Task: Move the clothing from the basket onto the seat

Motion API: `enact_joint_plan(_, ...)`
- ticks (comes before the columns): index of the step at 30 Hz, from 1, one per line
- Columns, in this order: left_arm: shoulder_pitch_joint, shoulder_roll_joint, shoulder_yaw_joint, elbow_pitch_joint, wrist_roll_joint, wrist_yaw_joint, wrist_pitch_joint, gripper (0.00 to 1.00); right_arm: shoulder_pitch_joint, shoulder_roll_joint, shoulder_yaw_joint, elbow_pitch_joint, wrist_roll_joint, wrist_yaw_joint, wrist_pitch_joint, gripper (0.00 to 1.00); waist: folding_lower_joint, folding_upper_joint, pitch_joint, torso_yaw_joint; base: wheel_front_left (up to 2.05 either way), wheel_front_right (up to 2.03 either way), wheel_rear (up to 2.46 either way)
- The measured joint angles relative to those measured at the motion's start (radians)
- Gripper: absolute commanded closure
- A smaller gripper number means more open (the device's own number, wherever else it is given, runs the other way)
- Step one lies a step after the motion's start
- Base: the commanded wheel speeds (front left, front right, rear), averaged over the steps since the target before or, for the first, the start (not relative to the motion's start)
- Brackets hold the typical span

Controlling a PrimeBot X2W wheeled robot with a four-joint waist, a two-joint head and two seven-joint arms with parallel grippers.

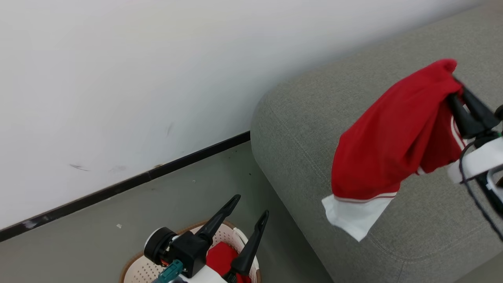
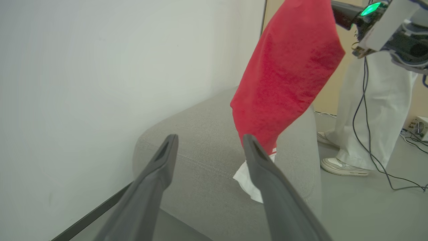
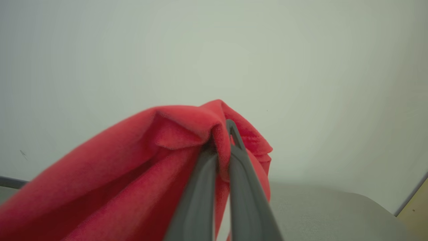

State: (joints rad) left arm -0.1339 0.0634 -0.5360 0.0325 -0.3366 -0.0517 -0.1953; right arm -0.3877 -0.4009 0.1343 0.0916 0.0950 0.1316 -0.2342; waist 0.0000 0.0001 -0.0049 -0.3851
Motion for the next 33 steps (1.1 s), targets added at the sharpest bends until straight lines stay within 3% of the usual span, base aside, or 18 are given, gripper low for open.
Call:
enact_joint_plan(8,-0.021,0.009,0.007,-0.043,0.027,0.019,0.002,0.00,-0.173,-0.078,-0.073,0.122,0.053,0.000,0.038,1.00,0.0001,0.0000,0.048,0.014,0.00,0.00,0.00)
enact_joint_plan(22,-0.093,0.009,-0.037,-0.132,0.081,0.027,0.061,0.00,-0.314,-0.184,-0.164,0.284,0.071,0.000,0.045,1.00,0.0001,0.0000,0.156,0.058,0.00,0.00,0.00)
enact_joint_plan(28,-0.126,0.012,-0.051,-0.158,0.095,0.021,0.082,0.00,-0.318,-0.178,-0.187,0.357,0.071,0.000,0.027,1.00,0.0001,0.0000,0.208,0.082,0.00,0.00,0.00)
enact_joint_plan(33,-0.150,0.016,-0.057,-0.177,0.101,0.020,0.104,0.00,-0.313,-0.131,-0.183,0.417,0.070,0.000,0.013,1.00,0.0000,0.0000,0.251,0.102,0.00,0.00,0.00)
